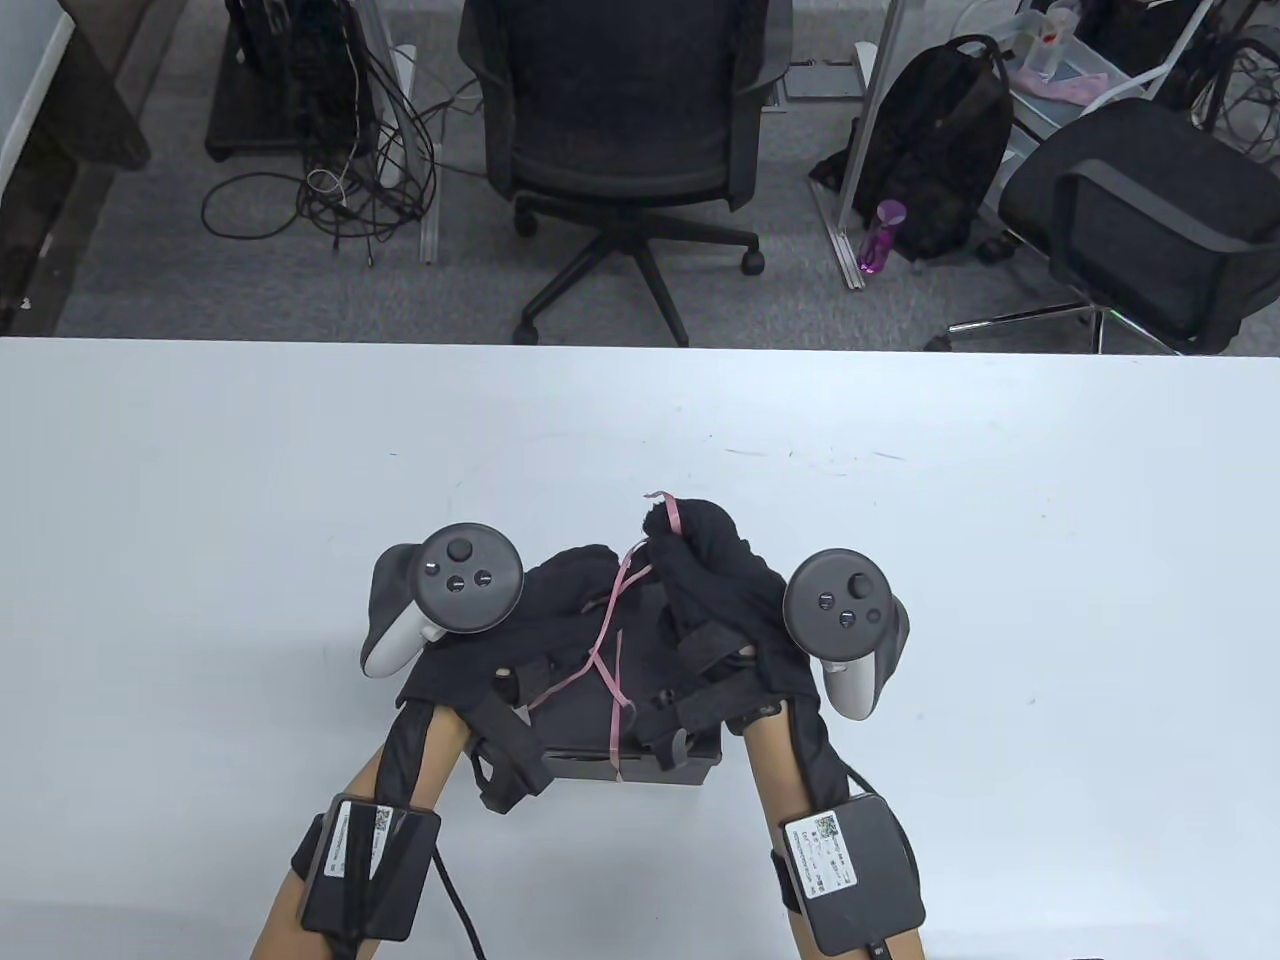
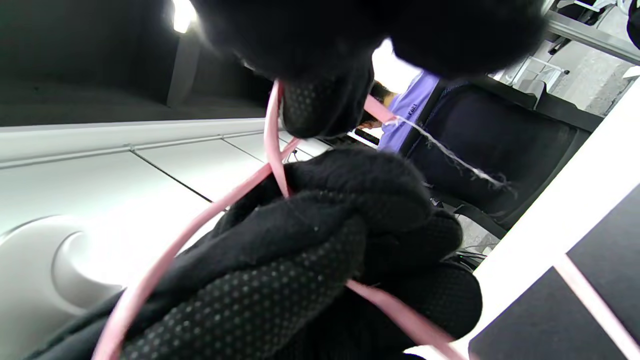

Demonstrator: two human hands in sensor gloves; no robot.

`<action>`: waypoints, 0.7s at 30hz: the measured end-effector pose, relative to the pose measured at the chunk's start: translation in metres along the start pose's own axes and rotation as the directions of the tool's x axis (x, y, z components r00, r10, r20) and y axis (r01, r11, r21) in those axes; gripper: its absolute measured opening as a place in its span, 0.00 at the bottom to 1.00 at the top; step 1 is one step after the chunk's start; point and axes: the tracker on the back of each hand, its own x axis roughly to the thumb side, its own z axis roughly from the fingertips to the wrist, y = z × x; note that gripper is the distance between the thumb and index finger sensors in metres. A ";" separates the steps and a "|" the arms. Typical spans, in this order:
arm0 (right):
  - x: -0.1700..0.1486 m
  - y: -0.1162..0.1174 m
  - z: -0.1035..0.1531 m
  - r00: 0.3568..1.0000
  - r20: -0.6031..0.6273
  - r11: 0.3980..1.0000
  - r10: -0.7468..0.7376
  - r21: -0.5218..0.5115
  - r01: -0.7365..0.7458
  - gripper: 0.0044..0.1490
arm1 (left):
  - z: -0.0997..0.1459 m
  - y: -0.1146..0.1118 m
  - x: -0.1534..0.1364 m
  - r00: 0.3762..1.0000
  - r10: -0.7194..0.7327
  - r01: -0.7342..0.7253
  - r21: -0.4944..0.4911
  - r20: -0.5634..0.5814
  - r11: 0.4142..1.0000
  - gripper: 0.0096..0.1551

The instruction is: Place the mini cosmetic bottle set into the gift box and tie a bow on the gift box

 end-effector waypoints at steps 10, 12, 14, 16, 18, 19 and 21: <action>-0.017 -0.035 0.039 0.997 0.027 0.996 0.077 -0.043 -0.075 0.26 | 0.044 0.004 -0.007 0.948 -0.316 0.304 0.361 -0.026 0.882 0.21; -0.027 -0.046 0.049 0.999 0.040 0.995 0.030 -0.094 -0.026 0.26 | 0.054 0.005 -0.014 0.938 -0.342 0.332 0.422 -0.054 0.844 0.21; -0.034 -0.053 0.055 0.999 0.038 0.993 0.026 -0.118 -0.022 0.26 | 0.059 0.006 -0.020 0.933 -0.353 0.345 0.456 -0.072 0.820 0.21; -0.045 -0.060 0.064 0.998 0.031 0.985 0.051 -0.165 -0.045 0.27 | 0.067 0.006 -0.030 0.922 -0.371 0.376 0.491 -0.112 0.786 0.21; -0.055 -0.065 0.070 0.996 0.013 0.976 0.091 -0.201 -0.087 0.26 | 0.071 0.006 -0.039 0.910 -0.384 0.407 0.515 -0.158 0.754 0.21; -0.060 -0.067 0.072 0.993 -0.003 0.970 0.114 -0.214 -0.112 0.26 | 0.074 0.006 -0.044 0.902 -0.389 0.427 0.520 -0.188 0.739 0.21; -0.071 -0.071 0.076 0.984 -0.052 0.954 0.169 -0.240 -0.177 0.26 | 0.078 0.004 -0.057 0.879 -0.404 0.476 0.523 -0.252 0.707 0.21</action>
